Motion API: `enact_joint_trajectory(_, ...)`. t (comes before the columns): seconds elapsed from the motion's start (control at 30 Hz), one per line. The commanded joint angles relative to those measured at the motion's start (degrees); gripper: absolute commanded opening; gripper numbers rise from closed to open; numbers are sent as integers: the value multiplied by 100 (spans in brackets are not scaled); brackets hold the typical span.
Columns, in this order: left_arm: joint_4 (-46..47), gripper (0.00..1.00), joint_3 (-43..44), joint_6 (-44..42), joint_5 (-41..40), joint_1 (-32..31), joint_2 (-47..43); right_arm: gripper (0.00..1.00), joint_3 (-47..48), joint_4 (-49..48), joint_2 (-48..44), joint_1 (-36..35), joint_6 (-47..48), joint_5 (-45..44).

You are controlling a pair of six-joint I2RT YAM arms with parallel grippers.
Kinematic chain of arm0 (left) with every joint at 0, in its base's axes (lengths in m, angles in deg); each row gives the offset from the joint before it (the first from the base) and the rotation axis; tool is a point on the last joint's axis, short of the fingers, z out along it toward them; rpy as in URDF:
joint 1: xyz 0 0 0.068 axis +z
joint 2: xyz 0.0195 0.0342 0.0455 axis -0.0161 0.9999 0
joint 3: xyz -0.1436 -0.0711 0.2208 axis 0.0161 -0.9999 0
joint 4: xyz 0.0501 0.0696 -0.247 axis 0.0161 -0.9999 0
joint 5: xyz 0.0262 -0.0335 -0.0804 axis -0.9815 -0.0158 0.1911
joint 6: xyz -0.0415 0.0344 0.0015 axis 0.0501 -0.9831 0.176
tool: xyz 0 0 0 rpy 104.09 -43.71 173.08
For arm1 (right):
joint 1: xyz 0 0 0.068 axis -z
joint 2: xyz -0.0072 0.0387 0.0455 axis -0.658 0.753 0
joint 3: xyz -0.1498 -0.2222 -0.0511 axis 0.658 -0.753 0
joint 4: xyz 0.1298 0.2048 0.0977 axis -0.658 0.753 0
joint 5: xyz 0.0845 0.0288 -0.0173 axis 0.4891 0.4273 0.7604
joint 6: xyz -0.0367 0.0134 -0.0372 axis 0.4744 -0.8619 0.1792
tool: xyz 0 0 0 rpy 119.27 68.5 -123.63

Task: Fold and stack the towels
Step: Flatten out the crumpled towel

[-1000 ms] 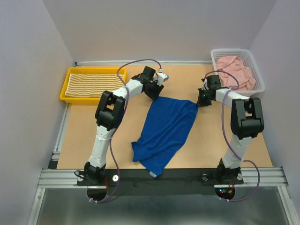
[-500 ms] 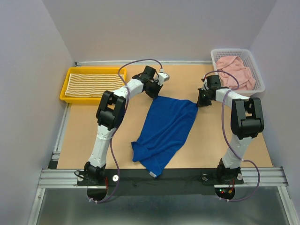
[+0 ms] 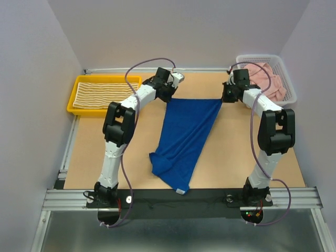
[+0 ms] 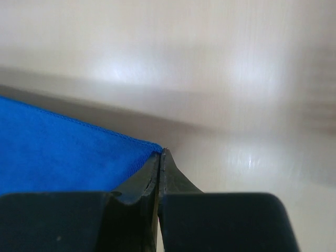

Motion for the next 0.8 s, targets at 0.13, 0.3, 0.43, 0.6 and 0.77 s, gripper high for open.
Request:
enact_joint_trajectory(0.13, 675, 0, 596, 205, -1013, 141, -1822, 0, 1877, -209, -218, -14, 459, -323)
enact_joint_trajectory(0.3, 877, 0, 1027, 222, -1180, 132, -2673, 0, 2676, -244, -708, -14, 776, -59)
enact_joint_trajectory(0.43, 965, 0, 1054, 214, -1172, 53, -3404, 1, 2819, -253, -1175, -14, 969, 64)
enact_joint_trajectory(0.6, 965, 0, 642, 82, -1128, -210, -4518, 0, 2564, -296, -2317, -14, 1277, 196)
enact_joint_trajectory(0.77, 1062, 0, -201, 29, -1031, -641, -5601, 1, 2028, -305, -3450, -6, 1470, 433)
